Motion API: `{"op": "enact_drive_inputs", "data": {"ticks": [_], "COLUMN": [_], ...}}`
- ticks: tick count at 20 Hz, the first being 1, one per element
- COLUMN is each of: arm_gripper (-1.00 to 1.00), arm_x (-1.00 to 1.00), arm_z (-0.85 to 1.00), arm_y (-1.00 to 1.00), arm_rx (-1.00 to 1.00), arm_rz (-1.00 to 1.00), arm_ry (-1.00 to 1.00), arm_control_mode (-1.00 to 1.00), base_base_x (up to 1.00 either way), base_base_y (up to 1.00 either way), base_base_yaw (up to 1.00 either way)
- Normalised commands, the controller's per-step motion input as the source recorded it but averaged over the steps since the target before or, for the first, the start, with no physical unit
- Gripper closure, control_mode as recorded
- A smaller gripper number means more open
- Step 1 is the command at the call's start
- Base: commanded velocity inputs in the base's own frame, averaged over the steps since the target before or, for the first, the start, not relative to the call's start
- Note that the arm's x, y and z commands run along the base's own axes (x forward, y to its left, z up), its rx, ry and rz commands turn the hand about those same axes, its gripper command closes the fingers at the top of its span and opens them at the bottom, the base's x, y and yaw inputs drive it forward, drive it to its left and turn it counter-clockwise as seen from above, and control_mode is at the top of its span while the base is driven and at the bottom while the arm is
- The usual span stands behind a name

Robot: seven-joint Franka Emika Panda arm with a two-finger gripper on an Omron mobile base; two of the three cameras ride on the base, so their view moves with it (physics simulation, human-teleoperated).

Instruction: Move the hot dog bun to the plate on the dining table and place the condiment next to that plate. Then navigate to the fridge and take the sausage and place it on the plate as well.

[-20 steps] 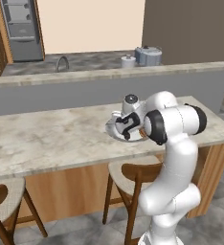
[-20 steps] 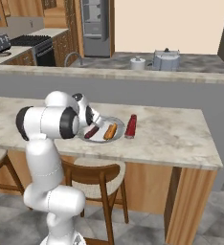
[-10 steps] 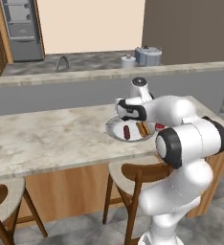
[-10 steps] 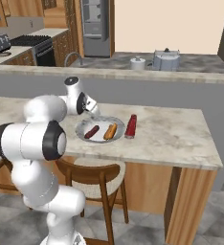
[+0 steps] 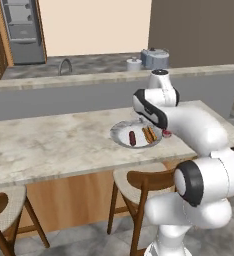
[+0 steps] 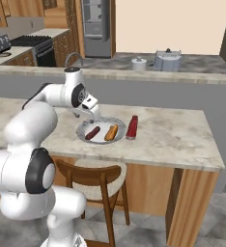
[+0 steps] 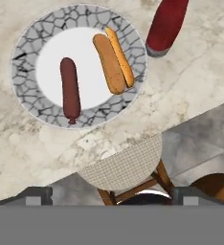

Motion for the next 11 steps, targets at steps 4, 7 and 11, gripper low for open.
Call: {"op": "enact_drive_inputs", "data": {"ticks": [4, 7, 11], "arm_gripper": [-1.00, -1.00, -1.00], "arm_x": [-1.00, -1.00, -1.00], "arm_z": [0.00, 0.00, 0.00], "arm_y": [-0.09, -0.01, 0.05], "arm_rx": [0.00, 0.00, 0.00], "arm_rz": [0.00, 0.00, 0.02], "arm_ry": [0.14, 0.11, 0.03], "arm_control_mode": [-1.00, -1.00, -1.00], "base_base_x": [0.00, 0.00, 0.00], "base_base_y": [0.00, 0.00, 0.00], "base_base_yaw": [0.00, 0.00, 0.00]}}
